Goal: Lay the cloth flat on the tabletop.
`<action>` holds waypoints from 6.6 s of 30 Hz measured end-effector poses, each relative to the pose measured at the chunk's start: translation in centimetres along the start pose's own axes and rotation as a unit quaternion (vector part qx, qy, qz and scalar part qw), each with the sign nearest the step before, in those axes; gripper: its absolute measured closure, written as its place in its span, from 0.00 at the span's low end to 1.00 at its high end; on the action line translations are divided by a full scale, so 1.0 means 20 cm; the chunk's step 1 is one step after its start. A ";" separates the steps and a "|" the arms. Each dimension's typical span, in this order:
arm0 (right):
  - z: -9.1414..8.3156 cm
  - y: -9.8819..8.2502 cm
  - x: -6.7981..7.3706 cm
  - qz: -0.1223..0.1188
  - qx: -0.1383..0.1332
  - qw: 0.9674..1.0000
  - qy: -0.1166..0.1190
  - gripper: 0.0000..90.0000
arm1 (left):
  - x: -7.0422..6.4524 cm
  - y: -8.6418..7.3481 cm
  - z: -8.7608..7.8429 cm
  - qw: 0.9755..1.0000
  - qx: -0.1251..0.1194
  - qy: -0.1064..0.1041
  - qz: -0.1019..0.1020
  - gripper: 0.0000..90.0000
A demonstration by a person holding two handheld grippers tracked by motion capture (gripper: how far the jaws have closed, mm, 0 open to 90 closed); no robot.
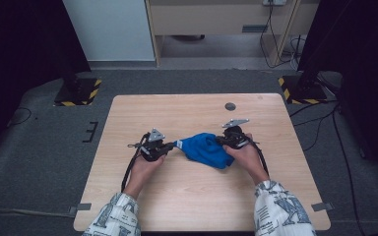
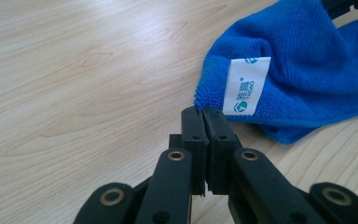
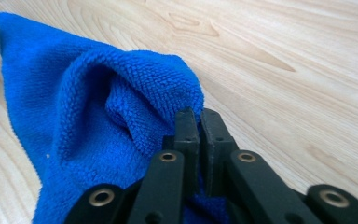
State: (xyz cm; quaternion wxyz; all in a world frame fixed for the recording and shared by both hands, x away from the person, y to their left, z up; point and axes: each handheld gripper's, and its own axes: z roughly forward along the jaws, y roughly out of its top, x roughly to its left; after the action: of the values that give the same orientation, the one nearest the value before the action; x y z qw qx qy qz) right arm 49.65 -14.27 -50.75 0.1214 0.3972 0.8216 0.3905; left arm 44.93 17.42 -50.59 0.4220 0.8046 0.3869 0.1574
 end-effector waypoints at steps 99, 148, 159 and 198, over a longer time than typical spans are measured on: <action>-0.14 -0.07 0.09 -0.010 0.013 1.000 -0.011 0.98 | 0.09 -0.06 -0.17 0.999 0.012 0.029 0.014 0.97; -0.07 -0.19 0.07 0.011 0.048 0.999 -0.006 0.90 | 0.19 -0.13 -0.18 0.998 0.038 0.053 -0.004 0.96; -0.14 -0.18 0.05 0.006 0.036 0.999 -0.017 0.98 | 0.16 -0.13 -0.15 0.998 0.045 0.049 0.004 0.96; -0.64 0.01 -0.16 0.011 -0.105 0.991 -0.081 0.98 | -0.04 0.36 -0.13 0.999 -0.018 0.026 0.043 0.96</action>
State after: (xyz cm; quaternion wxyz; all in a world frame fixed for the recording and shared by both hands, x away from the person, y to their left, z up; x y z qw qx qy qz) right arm 45.34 -23.45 -42.46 0.2241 0.4215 0.7592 0.4424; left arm 46.53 15.80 -43.29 0.4191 0.8085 0.3601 0.2027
